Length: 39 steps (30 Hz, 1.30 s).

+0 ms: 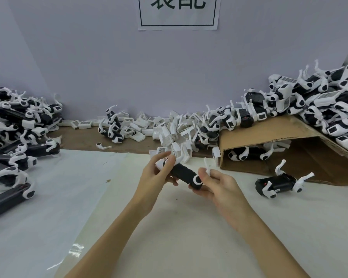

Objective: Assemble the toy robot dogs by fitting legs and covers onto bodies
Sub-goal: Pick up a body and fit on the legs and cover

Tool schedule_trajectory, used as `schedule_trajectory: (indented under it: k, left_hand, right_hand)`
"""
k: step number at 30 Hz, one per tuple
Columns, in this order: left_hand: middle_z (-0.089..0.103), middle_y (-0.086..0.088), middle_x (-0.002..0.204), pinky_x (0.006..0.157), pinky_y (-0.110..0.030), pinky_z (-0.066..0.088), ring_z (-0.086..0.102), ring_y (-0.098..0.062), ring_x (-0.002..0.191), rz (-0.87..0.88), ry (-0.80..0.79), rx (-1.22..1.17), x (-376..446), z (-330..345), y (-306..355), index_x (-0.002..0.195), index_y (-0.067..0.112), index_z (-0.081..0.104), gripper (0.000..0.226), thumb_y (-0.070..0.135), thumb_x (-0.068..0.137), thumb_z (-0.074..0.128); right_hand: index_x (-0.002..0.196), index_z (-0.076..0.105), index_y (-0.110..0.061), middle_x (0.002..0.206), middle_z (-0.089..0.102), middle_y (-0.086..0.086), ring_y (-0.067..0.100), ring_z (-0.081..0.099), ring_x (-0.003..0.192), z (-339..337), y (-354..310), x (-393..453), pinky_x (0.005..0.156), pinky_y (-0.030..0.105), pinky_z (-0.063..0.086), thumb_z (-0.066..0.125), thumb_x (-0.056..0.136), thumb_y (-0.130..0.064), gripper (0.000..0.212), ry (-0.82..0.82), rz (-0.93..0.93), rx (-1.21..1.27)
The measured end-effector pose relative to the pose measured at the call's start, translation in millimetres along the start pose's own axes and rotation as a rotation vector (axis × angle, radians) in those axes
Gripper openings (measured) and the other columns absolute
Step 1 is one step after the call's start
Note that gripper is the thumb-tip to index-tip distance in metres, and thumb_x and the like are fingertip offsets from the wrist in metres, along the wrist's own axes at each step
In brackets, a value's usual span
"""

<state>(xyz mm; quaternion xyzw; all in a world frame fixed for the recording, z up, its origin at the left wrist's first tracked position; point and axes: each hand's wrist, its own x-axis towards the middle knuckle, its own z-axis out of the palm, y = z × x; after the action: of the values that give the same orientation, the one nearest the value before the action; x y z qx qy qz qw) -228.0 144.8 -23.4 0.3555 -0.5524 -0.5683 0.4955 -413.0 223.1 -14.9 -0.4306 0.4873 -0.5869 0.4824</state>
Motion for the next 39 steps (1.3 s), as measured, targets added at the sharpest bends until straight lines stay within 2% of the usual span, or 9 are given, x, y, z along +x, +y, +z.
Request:
schedule_trajectory:
  k: [5, 10, 13, 16, 21, 24, 28, 34, 39]
  left_hand:
    - [0.078, -0.016, 0.092, 0.113, -0.065, 0.045, 0.071, -0.023, 0.077, 0.033, -0.007, 0.032, -3, 1, 3, 0.134, 0.039, 0.068, 0.06, 0.07, 0.083, 0.074]
    - [0.074, -0.017, 0.123, 0.119, -0.057, 0.041, 0.073, -0.032, 0.11, 0.038, -0.094, 0.015, -5, -3, 7, 0.147, 0.046, 0.056, 0.07, 0.061, 0.083, 0.079]
    - [0.067, -0.015, 0.14, 0.103, -0.041, 0.055, 0.07, -0.032, 0.122, -0.028, -0.141, -0.124, -6, 2, 8, 0.152, 0.028, 0.053, 0.068, 0.05, 0.092, 0.074]
    - [0.067, -0.021, 0.13, 0.084, -0.036, 0.062, 0.074, -0.04, 0.109, -0.201, -0.112, -0.239, -6, 7, 14, 0.146, 0.021, 0.055, 0.075, 0.074, 0.094, 0.059]
    - [0.072, -0.028, 0.114, 0.06, -0.038, 0.06, 0.073, -0.045, 0.077, -0.424, -0.076, -0.304, -4, -6, 19, 0.13, 0.014, 0.058, 0.077, 0.081, 0.092, 0.048]
    - [0.073, -0.02, 0.123, 0.067, -0.04, 0.063, 0.076, -0.051, 0.093, -0.408, -0.121, -0.311, -4, -10, 19, 0.114, 0.023, 0.054, 0.049, 0.067, 0.095, 0.061]
    - [0.067, -0.015, 0.141, 0.093, -0.048, 0.063, 0.075, -0.05, 0.104, -0.26, -0.153, -0.3, -3, -8, 13, 0.13, 0.03, 0.055, 0.035, 0.039, 0.099, 0.07]
    - [0.067, -0.012, 0.143, 0.11, -0.05, 0.055, 0.07, -0.033, 0.117, -0.112, -0.177, -0.286, -5, -5, 17, 0.15, 0.034, 0.056, 0.056, 0.031, 0.098, 0.075]
    - [0.067, -0.01, 0.144, 0.103, -0.035, 0.057, 0.067, -0.03, 0.13, -0.139, -0.277, -0.257, -4, -12, 21, 0.148, 0.043, 0.059, 0.052, 0.03, 0.1, 0.075]
  right_hand:
    - [0.127, 0.062, -0.013, 0.113, 0.079, -0.002, 0.033, 0.077, 0.103, -3, 3, 1, 0.104, 0.046, 0.055, 0.081, 0.077, -0.05, 0.065, 0.024, -0.005, 0.012]
    - [0.141, 0.05, -0.022, 0.116, 0.077, 0.016, 0.045, 0.074, 0.105, 1, 1, 3, 0.078, 0.031, 0.063, 0.08, 0.084, -0.032, 0.065, -0.099, 0.15, 0.318]
    - [0.135, 0.054, -0.016, 0.117, 0.072, 0.022, 0.039, 0.076, 0.095, -3, 5, 4, 0.071, 0.026, 0.061, 0.08, 0.082, -0.018, 0.058, 0.007, 0.036, 0.257]
    - [0.131, 0.056, -0.027, 0.126, 0.065, 0.018, 0.034, 0.076, 0.096, -7, 8, 4, 0.091, 0.038, 0.061, 0.081, 0.088, -0.007, 0.053, 0.049, -0.115, 0.06]
    - [0.127, 0.065, -0.026, 0.116, 0.069, -0.002, 0.033, 0.072, 0.104, -10, 2, 0, 0.105, 0.059, 0.053, 0.083, 0.08, -0.062, 0.061, -0.137, -0.158, -0.228]
    - [0.123, 0.073, -0.027, 0.098, 0.068, -0.007, 0.025, 0.068, 0.095, -3, 2, -4, 0.103, 0.065, 0.051, 0.068, 0.088, -0.071, 0.056, -0.054, -0.237, -0.243]
    - [0.155, 0.038, -0.048, 0.14, 0.061, -0.003, 0.01, 0.063, 0.125, 6, 12, 1, 0.11, 0.046, 0.051, 0.07, 0.096, -0.031, 0.07, 0.024, -0.241, -0.084]
    - [0.129, 0.067, -0.013, 0.112, 0.077, 0.017, 0.033, 0.073, 0.111, 0, 13, 6, 0.096, 0.044, 0.058, 0.073, 0.078, -0.065, 0.073, -0.056, -0.022, 0.035]
    - [0.128, 0.067, -0.005, 0.115, 0.075, 0.021, 0.036, 0.073, 0.111, -9, 12, 10, 0.088, 0.04, 0.06, 0.075, 0.087, -0.042, 0.056, -0.025, 0.055, 0.128]
